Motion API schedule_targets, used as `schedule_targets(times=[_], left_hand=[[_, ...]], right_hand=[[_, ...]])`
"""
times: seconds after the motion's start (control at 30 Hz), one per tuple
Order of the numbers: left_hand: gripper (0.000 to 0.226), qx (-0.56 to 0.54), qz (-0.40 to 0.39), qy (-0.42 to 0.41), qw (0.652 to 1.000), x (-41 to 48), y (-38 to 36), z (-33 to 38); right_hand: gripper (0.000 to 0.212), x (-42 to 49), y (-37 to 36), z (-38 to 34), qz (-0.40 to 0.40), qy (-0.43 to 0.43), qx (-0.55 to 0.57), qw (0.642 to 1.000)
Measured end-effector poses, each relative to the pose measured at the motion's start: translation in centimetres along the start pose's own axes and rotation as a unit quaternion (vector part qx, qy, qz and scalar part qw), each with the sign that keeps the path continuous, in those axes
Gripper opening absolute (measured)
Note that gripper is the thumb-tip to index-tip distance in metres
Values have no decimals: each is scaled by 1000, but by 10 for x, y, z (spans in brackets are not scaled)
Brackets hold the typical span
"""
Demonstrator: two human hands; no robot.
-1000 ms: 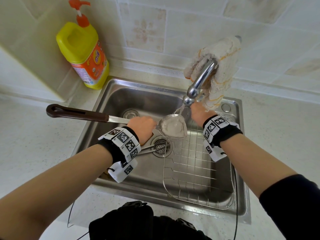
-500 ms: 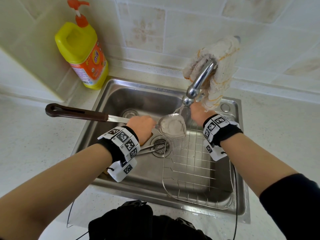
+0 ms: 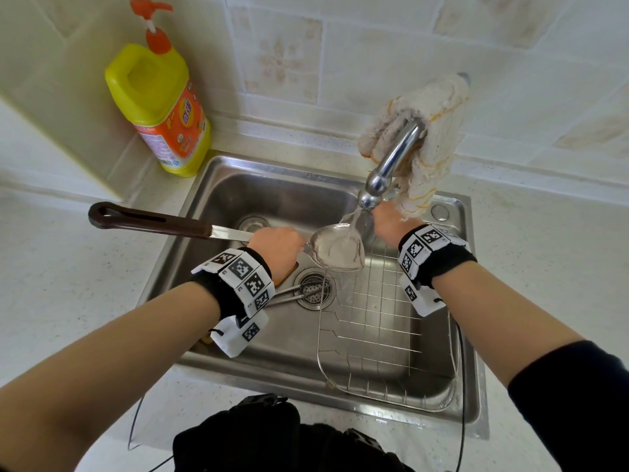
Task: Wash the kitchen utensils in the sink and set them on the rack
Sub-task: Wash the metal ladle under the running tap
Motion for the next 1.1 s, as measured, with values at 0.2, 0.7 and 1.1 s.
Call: schedule_targets(times=[0.2, 0.7, 1.1], left_hand=[[28, -23, 4, 5, 1000, 4, 1, -3], [23, -38, 37, -1, 999, 12, 10, -13], [21, -41, 1, 2, 999, 17, -2, -6]], right_hand=[[31, -69, 41, -40, 37, 34, -96, 994], [62, -143, -14, -113, 52, 255, -173, 950], [59, -125, -10, -73, 30, 165, -194, 967]])
Point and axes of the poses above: each hand's wrist, its own x-axis towards the middle knuckle, its own y-axis out of the back of the hand, z = x × y, the point moved 4 cm from there along x, towards the middle knuckle, and after that the axes turned 14 degrees about -x, right-handed, at the moved point
